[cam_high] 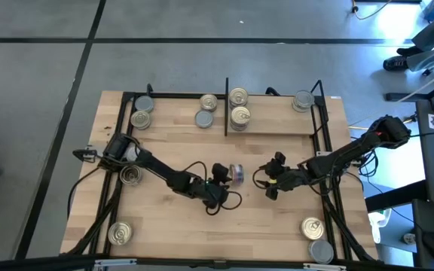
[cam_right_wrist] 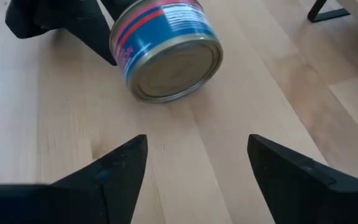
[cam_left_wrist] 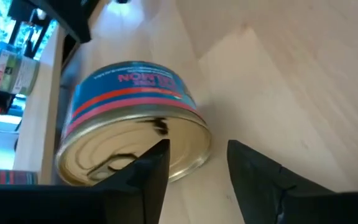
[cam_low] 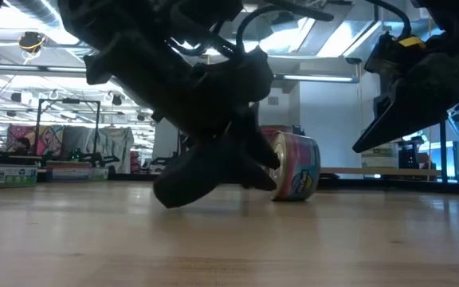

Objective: Stack canned seafood by type on shelf
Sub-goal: Put the blue tuna can on the shelf

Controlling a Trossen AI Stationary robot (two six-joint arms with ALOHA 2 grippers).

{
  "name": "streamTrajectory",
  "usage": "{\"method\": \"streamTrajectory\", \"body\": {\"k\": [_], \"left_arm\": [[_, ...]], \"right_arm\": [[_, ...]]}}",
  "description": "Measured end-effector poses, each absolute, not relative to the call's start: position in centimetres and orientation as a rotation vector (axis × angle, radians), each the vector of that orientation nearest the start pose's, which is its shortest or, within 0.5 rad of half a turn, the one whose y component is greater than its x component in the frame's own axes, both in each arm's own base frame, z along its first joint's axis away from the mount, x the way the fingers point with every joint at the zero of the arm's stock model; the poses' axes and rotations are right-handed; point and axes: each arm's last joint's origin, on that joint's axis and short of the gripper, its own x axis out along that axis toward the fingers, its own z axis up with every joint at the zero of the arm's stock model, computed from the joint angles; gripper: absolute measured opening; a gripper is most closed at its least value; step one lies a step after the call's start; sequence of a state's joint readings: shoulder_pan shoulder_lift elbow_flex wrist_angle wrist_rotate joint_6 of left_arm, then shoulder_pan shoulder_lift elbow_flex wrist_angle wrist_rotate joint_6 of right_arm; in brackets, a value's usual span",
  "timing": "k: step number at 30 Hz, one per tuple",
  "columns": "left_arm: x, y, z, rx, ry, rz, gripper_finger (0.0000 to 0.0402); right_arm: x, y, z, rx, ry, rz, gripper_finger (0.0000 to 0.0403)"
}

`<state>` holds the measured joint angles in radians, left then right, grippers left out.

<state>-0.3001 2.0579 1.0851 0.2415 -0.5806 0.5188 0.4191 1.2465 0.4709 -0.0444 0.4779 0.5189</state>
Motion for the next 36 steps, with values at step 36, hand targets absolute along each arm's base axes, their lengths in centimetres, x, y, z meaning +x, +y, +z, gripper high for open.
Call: {"method": "streamTrajectory", "body": {"k": [36], "left_arm": [[39.9, -6.0, 13.7, 0.038, 0.602, 0.106, 0.0157]], "right_arm": [[25.3, 6.5, 13.9, 0.43, 0.496, -0.215, 0.0279]]}}
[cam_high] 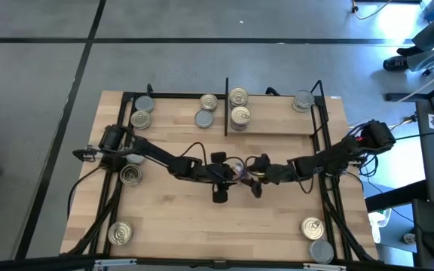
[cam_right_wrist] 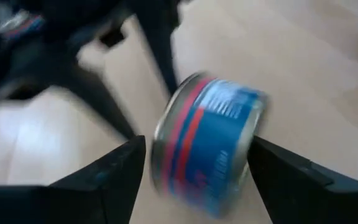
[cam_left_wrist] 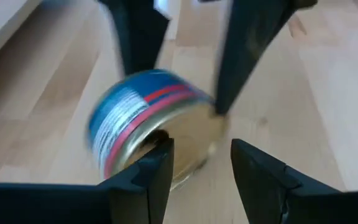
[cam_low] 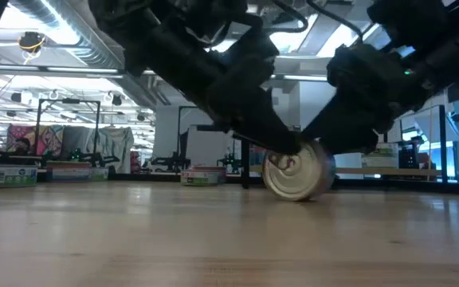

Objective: Stack canned seafood by type on shelf
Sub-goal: Put the blue tuna can on the shelf

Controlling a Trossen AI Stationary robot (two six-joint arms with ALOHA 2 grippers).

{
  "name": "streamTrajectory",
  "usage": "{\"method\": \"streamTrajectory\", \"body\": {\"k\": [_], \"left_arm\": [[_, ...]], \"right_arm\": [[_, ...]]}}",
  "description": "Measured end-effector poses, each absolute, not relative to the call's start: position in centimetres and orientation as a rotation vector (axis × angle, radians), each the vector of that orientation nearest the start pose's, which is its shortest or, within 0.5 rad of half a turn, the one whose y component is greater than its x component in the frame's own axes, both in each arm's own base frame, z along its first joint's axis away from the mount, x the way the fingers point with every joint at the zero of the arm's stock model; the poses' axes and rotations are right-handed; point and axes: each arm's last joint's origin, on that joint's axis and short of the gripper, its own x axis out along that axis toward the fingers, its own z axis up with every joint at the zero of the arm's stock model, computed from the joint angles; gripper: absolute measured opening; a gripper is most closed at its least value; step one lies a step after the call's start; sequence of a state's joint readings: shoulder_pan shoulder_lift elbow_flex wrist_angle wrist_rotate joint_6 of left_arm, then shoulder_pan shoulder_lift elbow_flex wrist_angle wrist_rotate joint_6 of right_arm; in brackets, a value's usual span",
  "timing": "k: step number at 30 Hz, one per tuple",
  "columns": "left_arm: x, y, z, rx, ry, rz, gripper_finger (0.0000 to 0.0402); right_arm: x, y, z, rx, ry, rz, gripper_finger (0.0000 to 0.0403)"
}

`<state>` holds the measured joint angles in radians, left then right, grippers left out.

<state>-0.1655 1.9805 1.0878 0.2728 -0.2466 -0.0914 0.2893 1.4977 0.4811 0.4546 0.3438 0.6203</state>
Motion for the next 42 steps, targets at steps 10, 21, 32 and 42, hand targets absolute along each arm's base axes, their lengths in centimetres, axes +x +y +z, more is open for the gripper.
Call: {"method": "streamTrajectory", "body": {"k": [10, 21, 32, 42], "left_arm": [[40.1, -6.0, 12.4, 0.061, 0.617, 0.098, 0.0157], [40.0, -6.4, 12.6, 0.084, 0.617, 0.085, 0.0157], [36.9, -7.4, 17.0, 0.089, 0.76, 0.071, 0.0157], [32.2, -8.9, 17.4, 0.19, 0.771, 0.17, 0.0157]], "right_arm": [[26.1, 6.5, 12.8, 0.319, 0.532, -0.272, 0.0279], [26.3, 6.4, 12.0, 0.224, 0.541, -0.297, 0.0204], [25.7, 6.1, 14.1, 0.192, 0.492, -0.328, 0.0204], [20.8, 2.9, 20.3, 0.239, 0.452, -0.482, 0.0204]]}}
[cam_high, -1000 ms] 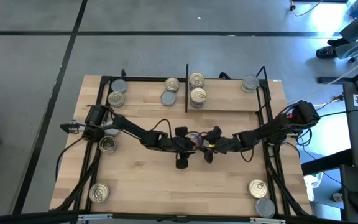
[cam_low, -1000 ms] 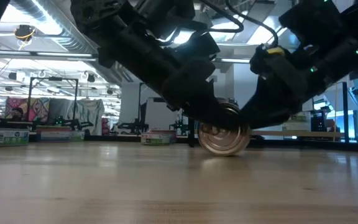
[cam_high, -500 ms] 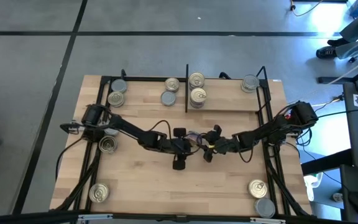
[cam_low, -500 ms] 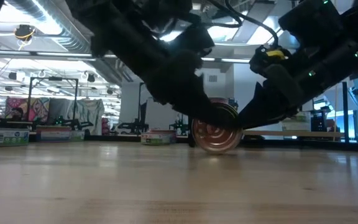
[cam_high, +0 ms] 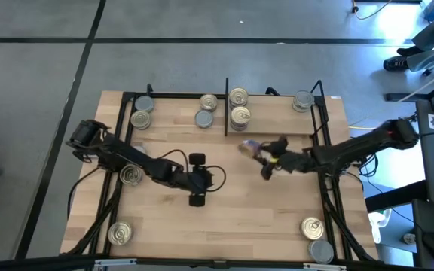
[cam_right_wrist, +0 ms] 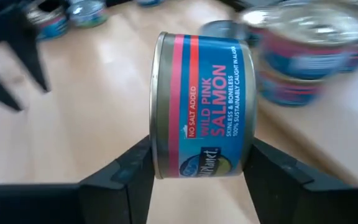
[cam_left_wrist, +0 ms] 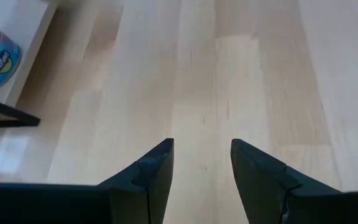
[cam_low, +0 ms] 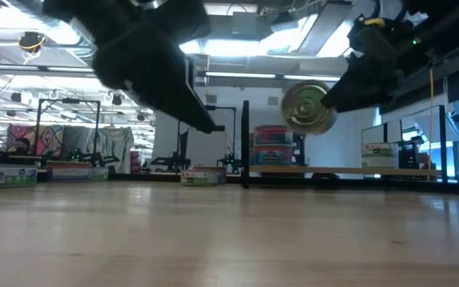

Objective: Stack canned seafood by type on shelf
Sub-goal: Put the blue tuna can on the shelf

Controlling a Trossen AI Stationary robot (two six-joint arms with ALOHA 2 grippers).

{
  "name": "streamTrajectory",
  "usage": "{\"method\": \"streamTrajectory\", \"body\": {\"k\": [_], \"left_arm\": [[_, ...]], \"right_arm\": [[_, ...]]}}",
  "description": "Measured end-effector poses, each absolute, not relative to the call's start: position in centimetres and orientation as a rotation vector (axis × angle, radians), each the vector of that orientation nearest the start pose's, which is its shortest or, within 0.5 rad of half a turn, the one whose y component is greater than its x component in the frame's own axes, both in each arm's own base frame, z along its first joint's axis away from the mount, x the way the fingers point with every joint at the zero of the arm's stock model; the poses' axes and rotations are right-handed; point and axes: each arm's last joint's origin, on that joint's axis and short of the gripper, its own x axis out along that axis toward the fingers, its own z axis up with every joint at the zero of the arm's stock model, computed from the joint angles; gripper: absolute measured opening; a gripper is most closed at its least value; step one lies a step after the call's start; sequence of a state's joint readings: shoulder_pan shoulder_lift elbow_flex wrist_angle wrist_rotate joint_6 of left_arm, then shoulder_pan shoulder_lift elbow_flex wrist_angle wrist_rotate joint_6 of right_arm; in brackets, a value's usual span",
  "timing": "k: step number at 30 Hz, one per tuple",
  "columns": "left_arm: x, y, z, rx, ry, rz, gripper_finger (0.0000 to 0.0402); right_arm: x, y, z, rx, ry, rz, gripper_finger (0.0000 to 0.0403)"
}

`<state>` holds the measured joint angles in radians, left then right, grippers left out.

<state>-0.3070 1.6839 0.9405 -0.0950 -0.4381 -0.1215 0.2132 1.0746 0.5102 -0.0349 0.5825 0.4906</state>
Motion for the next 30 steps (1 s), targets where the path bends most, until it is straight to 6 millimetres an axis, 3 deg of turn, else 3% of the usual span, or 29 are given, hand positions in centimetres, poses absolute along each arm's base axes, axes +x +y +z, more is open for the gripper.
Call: {"method": "streamTrajectory", "body": {"k": [12, 21, 30], "left_arm": [[31.5, -9.2, 16.3, 0.145, 0.688, 0.161, 0.0157], [31.5, -9.2, 16.3, 0.144, 0.687, 0.162, 0.0157], [31.5, -9.4, 16.4, 0.128, 0.672, 0.16, 0.0157]], "right_arm": [[16.4, -2.8, 23.2, 0.342, 0.389, -0.713, 0.0204], [16.2, -6.6, 22.7, 0.447, 0.402, -0.785, 0.0204], [16.6, -11.9, 21.5, 0.649, 0.329, -0.806, 0.0204]]}}
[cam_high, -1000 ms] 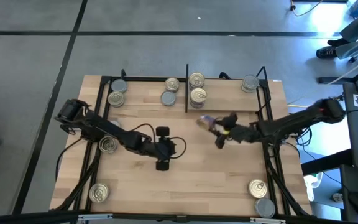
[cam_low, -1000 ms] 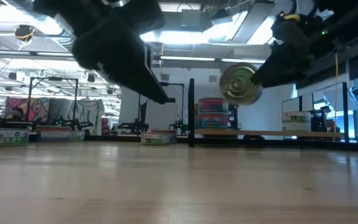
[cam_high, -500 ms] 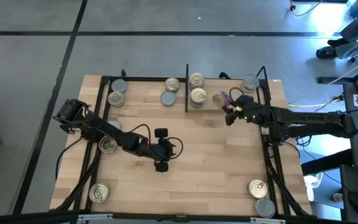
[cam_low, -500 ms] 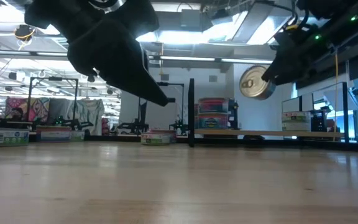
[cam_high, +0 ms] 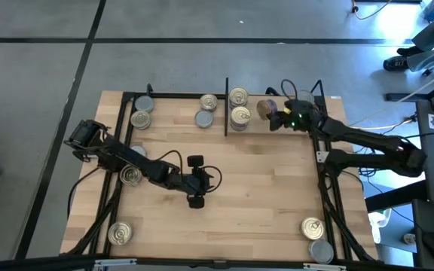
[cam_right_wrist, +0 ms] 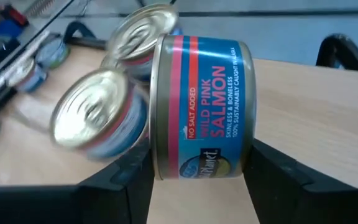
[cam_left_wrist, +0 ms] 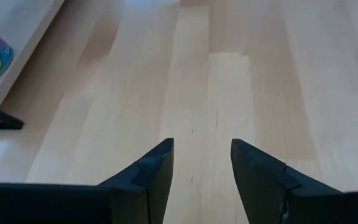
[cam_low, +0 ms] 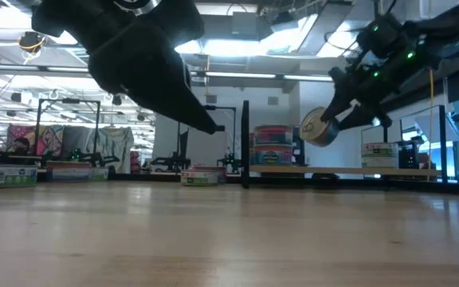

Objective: Stack canned seafood by type on shelf
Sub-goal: Put the blue tuna can on the shelf

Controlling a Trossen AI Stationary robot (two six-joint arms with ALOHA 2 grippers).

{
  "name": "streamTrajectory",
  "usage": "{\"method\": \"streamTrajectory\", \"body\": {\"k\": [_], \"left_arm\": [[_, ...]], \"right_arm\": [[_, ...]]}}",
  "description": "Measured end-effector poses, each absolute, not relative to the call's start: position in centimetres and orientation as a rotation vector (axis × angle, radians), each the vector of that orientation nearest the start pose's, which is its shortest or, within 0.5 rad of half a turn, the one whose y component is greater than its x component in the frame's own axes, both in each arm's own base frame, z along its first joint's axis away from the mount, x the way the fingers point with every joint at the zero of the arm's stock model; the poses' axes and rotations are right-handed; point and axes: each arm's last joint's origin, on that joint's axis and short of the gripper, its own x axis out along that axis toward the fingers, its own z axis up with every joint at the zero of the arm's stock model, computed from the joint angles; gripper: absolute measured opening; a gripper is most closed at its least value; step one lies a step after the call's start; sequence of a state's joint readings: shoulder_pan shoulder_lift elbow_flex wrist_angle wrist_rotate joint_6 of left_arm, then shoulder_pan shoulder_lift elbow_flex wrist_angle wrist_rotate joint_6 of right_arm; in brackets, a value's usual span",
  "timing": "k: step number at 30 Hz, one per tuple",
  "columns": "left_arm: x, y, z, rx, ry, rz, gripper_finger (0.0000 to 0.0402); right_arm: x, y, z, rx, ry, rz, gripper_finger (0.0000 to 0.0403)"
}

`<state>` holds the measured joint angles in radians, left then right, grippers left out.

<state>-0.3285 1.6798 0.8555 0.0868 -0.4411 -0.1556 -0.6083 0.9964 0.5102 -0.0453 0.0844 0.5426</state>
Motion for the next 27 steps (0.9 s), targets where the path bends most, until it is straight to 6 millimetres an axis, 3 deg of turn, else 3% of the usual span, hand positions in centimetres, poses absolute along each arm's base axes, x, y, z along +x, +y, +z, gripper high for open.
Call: {"method": "streamTrajectory", "body": {"k": [9, 24, 27], "left_arm": [[31.3, -10.6, 16.6, 0.155, 0.645, 0.112, 0.0157], [31.3, -10.6, 16.6, 0.156, 0.645, 0.112, 0.0157], [31.3, -10.6, 16.6, 0.157, 0.645, 0.111, 0.0157]], "right_arm": [[17.0, -15.9, 18.8, 0.821, 0.309, -0.825, 0.0204], [18.3, -17.4, 17.1, 0.884, 0.232, -0.896, 0.0204], [18.4, -17.4, 17.1, 0.882, 0.217, -0.892, 0.0225]]}}
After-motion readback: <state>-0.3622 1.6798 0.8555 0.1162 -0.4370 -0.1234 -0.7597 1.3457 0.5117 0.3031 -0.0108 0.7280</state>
